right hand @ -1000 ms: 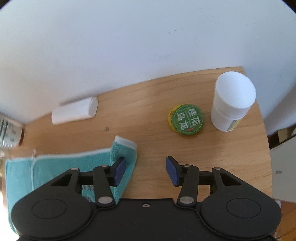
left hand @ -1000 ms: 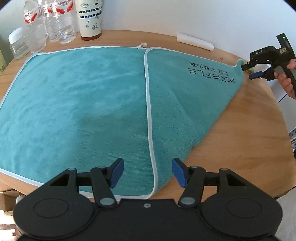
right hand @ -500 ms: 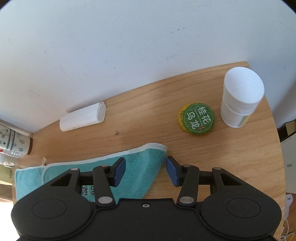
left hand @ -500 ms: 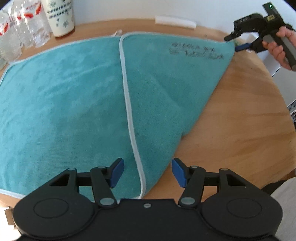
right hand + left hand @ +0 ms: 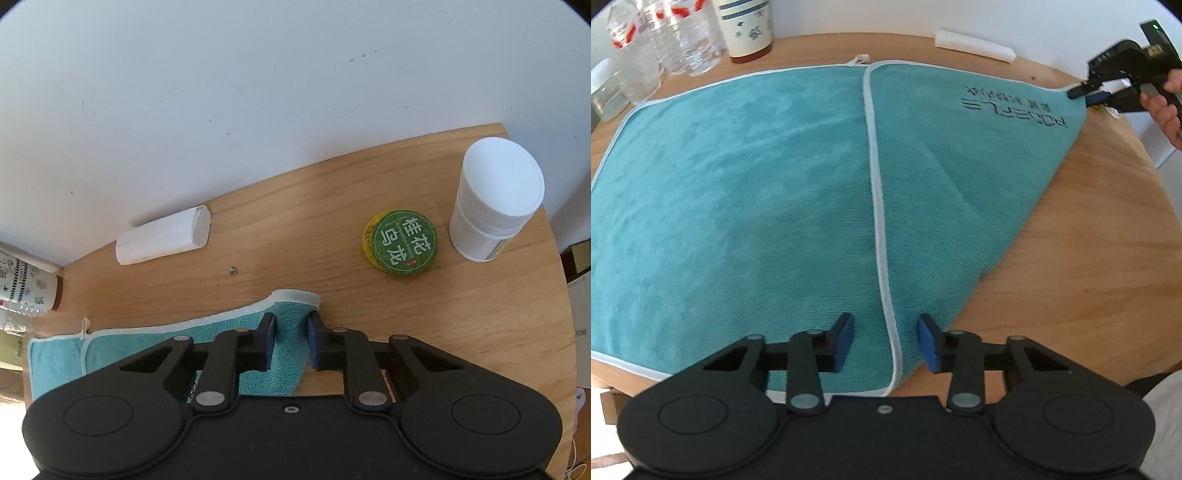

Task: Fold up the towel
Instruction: 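Grasp the folded towel corner with the right tool while the left tool grasps the fold edge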

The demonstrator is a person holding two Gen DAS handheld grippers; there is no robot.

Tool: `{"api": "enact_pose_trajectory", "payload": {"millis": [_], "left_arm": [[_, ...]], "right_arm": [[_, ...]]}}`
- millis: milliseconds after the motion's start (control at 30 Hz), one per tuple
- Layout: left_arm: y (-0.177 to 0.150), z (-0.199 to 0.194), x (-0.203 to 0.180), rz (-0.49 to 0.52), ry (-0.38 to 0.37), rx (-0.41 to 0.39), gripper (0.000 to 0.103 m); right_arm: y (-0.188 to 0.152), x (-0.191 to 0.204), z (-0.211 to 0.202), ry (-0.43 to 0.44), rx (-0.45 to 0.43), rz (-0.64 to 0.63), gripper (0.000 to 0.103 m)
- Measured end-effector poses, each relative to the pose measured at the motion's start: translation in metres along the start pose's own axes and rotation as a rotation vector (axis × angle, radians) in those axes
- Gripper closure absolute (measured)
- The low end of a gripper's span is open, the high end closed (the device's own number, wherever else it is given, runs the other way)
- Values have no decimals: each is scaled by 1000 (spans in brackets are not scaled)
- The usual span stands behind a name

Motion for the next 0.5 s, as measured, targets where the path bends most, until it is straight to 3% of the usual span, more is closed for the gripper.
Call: {"api": "enact_pose_trajectory", "payload": {"millis": [300,500], "left_arm": [[-6,-4,2,-25,-79,12,82],[-8,-3,-1,-40,-114,32,94]], "right_arm": [[0,5,-1,7,27,-54,84],[-1,4,-1,-1,44,-54,82]]}}
Point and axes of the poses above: each gripper's, at about its wrist camera, not at the fingertips, and z roughly the way its jaws point, x to its left, y to its top, the point moved 1 cm from there along z, roughly the way its jaws point, and after that the axes turned 12 degrees about x, right-handed, at the moved point
